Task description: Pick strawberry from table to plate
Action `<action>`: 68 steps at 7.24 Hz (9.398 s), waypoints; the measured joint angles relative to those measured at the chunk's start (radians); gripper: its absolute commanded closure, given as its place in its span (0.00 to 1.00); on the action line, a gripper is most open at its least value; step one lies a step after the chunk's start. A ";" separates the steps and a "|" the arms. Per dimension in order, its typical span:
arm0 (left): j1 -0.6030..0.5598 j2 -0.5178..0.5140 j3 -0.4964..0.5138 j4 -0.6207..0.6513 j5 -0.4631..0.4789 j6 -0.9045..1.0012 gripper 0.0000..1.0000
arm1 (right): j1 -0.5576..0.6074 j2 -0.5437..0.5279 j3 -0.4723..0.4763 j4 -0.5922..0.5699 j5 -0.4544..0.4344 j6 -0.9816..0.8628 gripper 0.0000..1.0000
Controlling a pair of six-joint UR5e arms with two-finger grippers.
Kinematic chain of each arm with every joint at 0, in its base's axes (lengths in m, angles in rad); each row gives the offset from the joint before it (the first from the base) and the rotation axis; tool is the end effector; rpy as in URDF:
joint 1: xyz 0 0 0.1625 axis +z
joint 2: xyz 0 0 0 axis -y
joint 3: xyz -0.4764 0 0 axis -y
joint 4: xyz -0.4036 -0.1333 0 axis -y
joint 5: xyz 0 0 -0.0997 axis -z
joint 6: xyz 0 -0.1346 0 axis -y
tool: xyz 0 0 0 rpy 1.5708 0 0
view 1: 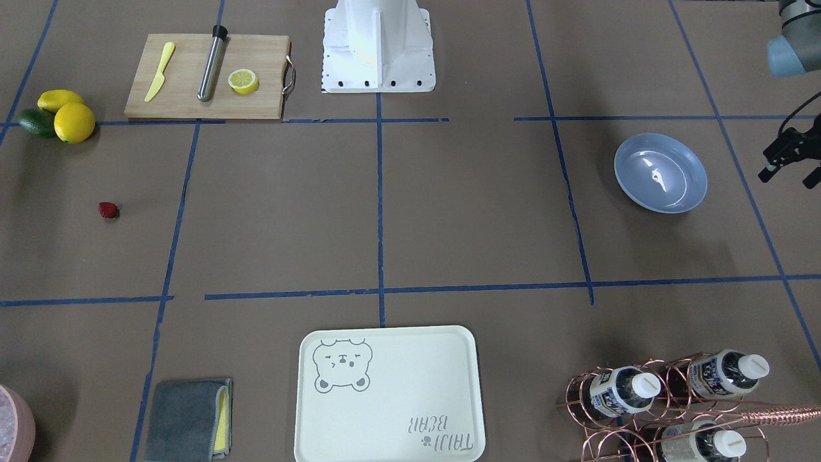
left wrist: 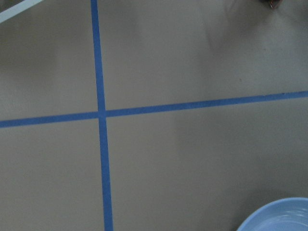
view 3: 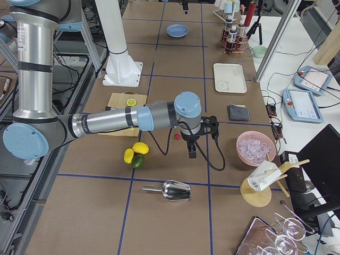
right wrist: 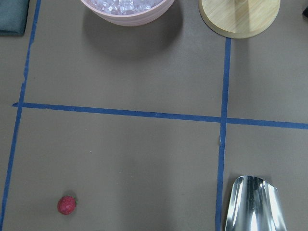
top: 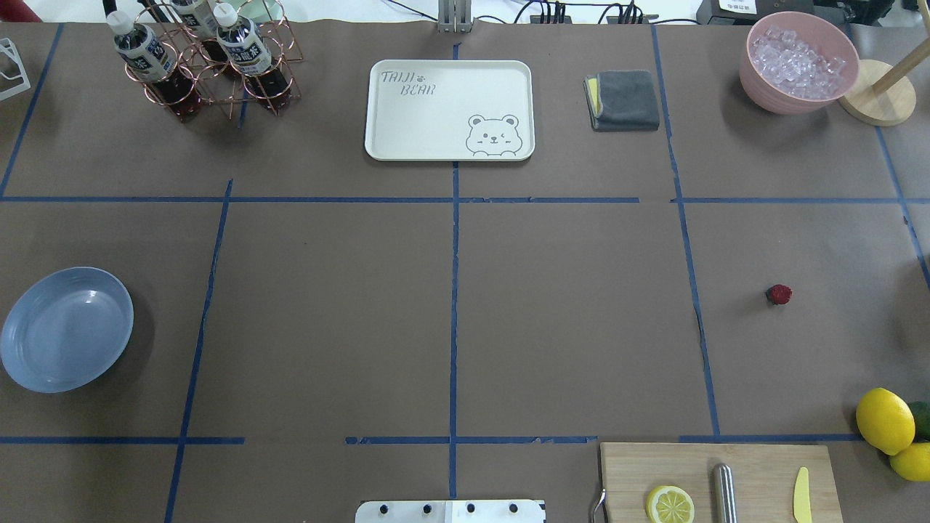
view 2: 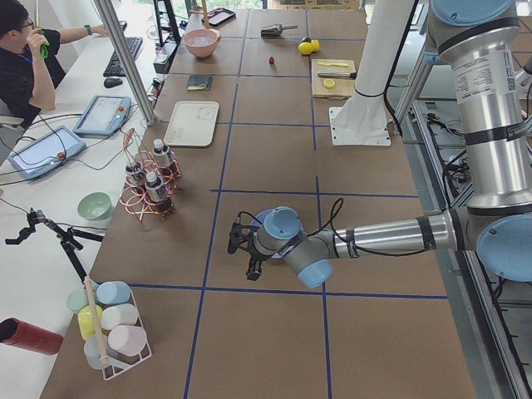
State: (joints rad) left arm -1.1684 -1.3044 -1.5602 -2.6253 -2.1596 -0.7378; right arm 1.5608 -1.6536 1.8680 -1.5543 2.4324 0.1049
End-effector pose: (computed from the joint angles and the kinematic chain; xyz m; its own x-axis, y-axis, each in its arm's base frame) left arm 0.1076 -0.4024 0.7423 0.6410 0.0651 -0.7647 0.2056 0.9454 0.2529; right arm 0.0264 -0.4724 0.6139 0.6469 -0.0773 0.7586 -0.0583 0.9869 0.1502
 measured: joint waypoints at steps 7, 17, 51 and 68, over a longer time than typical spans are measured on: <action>0.286 0.034 0.004 -0.103 0.164 -0.308 0.59 | -0.001 0.000 0.002 0.002 0.004 0.001 0.00; 0.173 -0.007 -0.228 0.105 -0.097 -0.325 1.00 | -0.001 0.000 0.007 0.002 0.007 -0.001 0.00; 0.449 -0.721 -0.479 1.108 0.311 -0.584 0.00 | -0.725 0.020 -0.149 0.525 -0.337 0.752 0.93; 0.123 -0.413 -0.473 1.009 0.186 0.179 0.00 | -1.076 0.883 -0.336 0.178 -0.531 1.270 1.00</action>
State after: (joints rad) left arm -1.0459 -1.7174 -2.0327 -1.6165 -1.9741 -0.5593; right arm 0.4851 -0.7703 1.5319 -1.3765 1.9010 1.3745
